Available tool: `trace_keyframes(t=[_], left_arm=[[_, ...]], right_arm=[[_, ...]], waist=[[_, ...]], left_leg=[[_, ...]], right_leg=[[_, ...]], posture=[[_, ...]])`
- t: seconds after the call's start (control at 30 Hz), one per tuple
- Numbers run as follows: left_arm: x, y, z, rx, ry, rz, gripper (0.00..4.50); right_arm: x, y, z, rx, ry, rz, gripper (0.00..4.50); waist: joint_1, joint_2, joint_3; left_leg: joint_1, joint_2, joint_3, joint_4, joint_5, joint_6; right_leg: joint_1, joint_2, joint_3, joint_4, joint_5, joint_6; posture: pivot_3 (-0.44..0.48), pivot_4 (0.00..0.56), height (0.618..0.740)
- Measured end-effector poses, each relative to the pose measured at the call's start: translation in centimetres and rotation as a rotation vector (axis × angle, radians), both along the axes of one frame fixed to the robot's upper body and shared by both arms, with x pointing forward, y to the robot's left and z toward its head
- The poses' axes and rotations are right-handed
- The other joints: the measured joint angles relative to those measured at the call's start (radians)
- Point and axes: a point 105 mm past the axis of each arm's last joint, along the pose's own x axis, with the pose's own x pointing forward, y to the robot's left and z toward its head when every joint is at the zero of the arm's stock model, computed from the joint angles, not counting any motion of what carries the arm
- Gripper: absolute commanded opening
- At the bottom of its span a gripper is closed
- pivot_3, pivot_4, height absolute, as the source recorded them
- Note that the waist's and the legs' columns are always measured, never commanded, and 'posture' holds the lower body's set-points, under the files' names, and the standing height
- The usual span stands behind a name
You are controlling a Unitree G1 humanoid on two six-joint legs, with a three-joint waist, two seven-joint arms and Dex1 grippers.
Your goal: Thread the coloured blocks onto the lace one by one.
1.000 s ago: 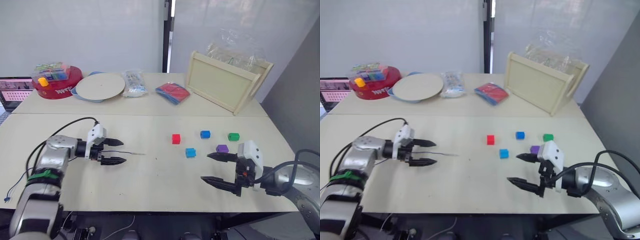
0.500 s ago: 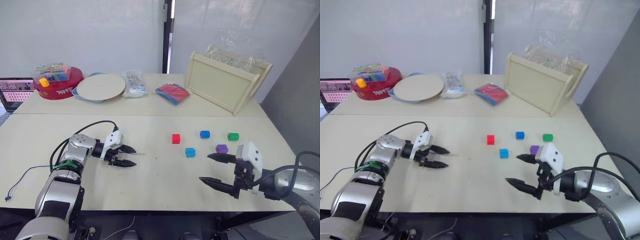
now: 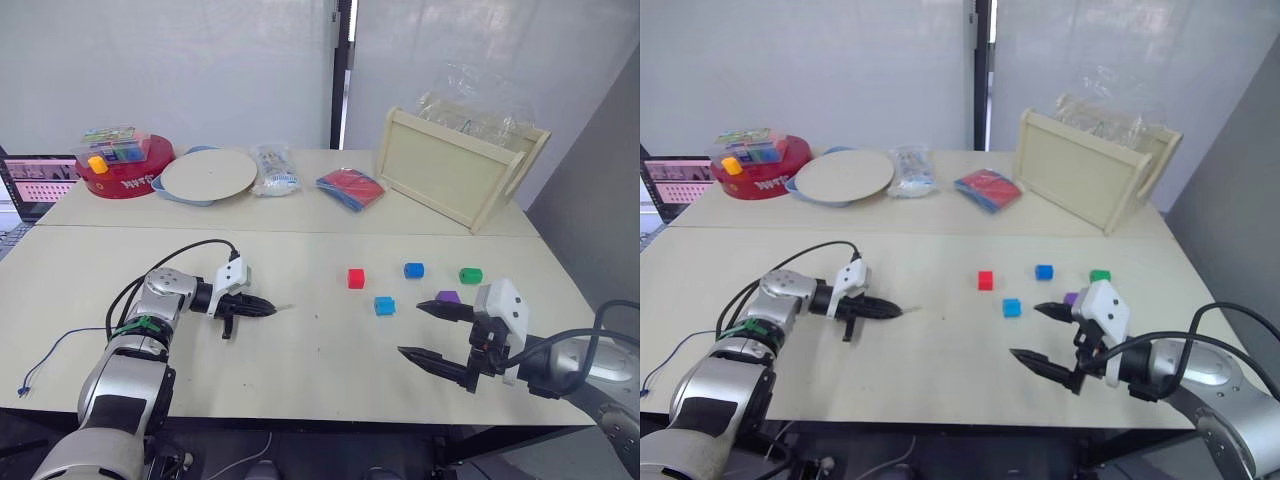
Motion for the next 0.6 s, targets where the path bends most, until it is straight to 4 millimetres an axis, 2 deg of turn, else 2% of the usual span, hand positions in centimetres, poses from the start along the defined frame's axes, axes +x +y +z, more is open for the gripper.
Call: trace_keyframes(t=[0.17,0.33,0.47,0.53,0.6], left_arm=[[0.0,0.0,0.3,-0.015,0.0,-0.001,0.03],[-0.3,-0.2,1.5,-0.033,0.025,-0.055,0.03],[-1.1,0.7,3.1,0.012,-0.003,-0.091,0.03],[-2.2,1.0,3.0,0.033,0.012,-0.1,0.03],[-2.9,0.6,2.8,0.038,0.027,-0.12,0.03]], right_arm=[[0.2,-1.4,-0.2,0.055,-0.006,-0.123,4.5],[1.7,-4.4,0.3,0.142,-0.071,-0.389,4.5],[3.8,-8.5,0.0,0.182,-0.115,-0.694,4.5],[5.4,-10.5,-0.5,0.155,-0.118,-0.829,4.5],[6.8,-11.3,-0.9,0.144,-0.109,-0.897,4.5]], waist=[[0.001,0.0,0.0],[-0.002,-0.001,0.0],[-0.015,0.0,0.0],[-0.025,0.001,0.0],[-0.029,0.001,0.001]], left_leg=[[-0.001,0.0,0.0,0.001,0.0,0.0],[-0.003,0.0,-0.001,0.001,0.0,0.0],[-0.002,0.001,-0.001,0.0,0.0,0.0],[-0.001,0.001,0.0,-0.002,0.0,0.0],[-0.001,0.001,0.0,-0.002,0.0,0.0]], right_leg=[[-0.001,0.0,0.0,0.0,0.0,0.0],[-0.003,0.0,0.0,0.001,0.0,0.0],[-0.003,0.001,0.0,0.001,0.0,0.0],[-0.003,0.001,0.001,0.001,0.0,0.0],[-0.003,0.001,0.001,0.002,0.0,0.0]], posture=[[0.0,0.15,0.74],[0.0,0.15,0.74],[0.0,0.15,0.74],[0.0,0.15,0.74],[0.0,0.15,0.74]])
